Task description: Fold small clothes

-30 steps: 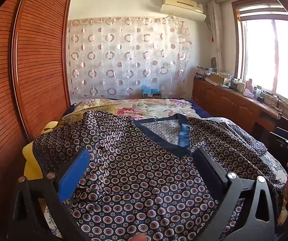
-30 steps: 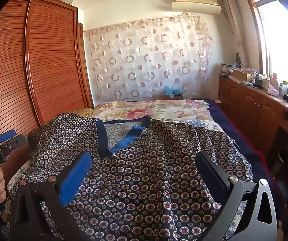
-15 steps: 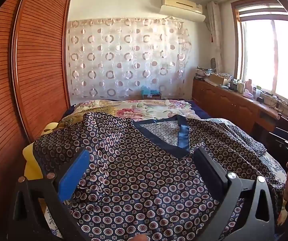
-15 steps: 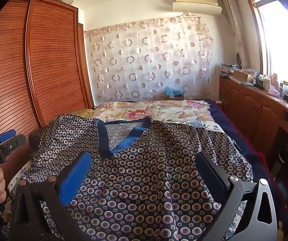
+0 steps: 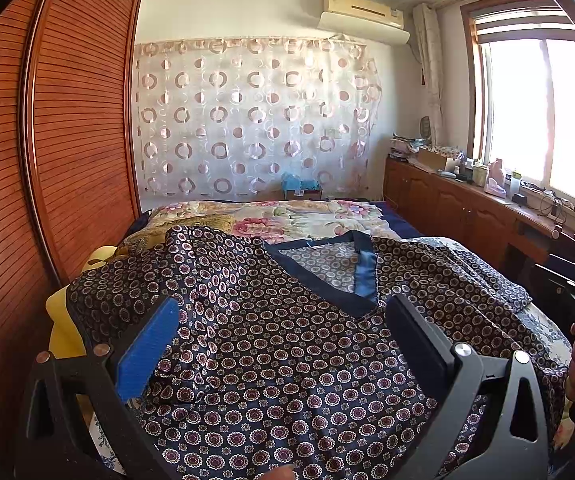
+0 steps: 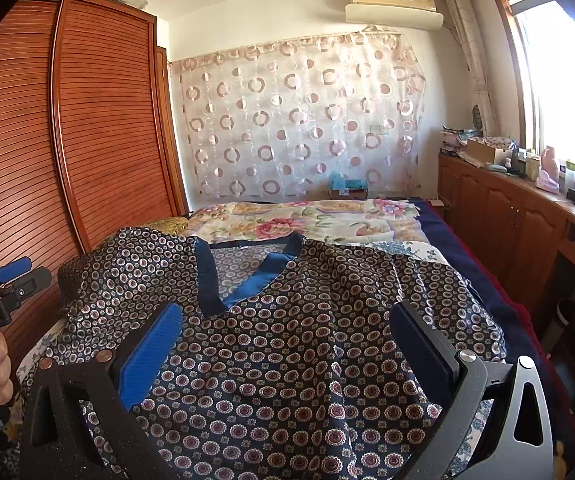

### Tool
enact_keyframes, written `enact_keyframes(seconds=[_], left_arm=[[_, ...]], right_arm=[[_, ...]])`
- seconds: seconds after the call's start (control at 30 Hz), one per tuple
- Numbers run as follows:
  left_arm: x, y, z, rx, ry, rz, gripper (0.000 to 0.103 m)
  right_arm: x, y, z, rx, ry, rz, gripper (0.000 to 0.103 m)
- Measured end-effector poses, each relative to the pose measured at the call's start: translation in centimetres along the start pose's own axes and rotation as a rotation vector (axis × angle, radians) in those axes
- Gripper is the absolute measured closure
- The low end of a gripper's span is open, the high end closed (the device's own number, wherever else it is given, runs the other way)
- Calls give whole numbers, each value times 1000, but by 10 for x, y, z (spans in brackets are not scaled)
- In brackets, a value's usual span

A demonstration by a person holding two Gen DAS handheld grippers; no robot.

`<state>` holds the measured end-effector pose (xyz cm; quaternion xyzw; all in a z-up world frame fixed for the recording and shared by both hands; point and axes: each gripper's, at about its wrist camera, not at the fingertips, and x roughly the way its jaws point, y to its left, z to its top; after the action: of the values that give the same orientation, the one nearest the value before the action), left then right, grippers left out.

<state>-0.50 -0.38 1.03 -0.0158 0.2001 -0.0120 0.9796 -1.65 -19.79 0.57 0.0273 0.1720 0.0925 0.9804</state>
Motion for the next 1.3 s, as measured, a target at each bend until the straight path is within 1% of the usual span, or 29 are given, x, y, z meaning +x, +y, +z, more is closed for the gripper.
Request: enact_keyframes(seconds=[1.3], left_arm=[[-5, -2, 2, 3, -10, 1, 0]], right_arm=[[3, -2, 0, -1, -1, 0, 0]])
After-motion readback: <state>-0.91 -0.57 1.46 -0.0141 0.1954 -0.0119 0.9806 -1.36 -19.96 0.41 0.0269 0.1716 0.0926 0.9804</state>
